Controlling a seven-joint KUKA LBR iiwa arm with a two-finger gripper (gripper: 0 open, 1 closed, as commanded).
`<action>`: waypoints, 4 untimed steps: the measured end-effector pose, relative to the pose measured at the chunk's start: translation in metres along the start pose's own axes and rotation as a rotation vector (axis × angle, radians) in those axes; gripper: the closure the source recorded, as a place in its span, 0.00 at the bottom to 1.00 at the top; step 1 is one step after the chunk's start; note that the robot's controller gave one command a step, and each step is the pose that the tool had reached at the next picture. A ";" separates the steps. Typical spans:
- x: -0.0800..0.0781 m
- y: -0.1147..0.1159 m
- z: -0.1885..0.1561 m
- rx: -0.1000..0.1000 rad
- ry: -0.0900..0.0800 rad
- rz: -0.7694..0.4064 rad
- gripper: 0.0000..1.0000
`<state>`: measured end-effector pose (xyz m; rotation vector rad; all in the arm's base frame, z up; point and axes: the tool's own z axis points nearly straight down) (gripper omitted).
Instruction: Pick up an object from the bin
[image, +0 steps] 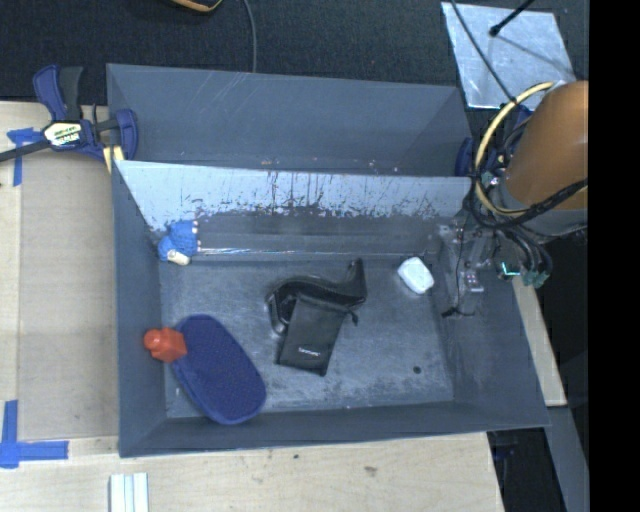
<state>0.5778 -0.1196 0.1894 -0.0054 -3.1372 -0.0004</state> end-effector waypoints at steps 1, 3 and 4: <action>-0.001 0.080 0.037 -0.004 -0.004 -0.088 0.00; -0.007 0.123 0.097 0.000 -0.009 -0.042 1.00; -0.001 0.069 -0.048 0.003 -0.008 0.017 1.00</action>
Offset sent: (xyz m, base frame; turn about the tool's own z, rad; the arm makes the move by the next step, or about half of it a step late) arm 0.0014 0.0748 -0.0355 -0.0801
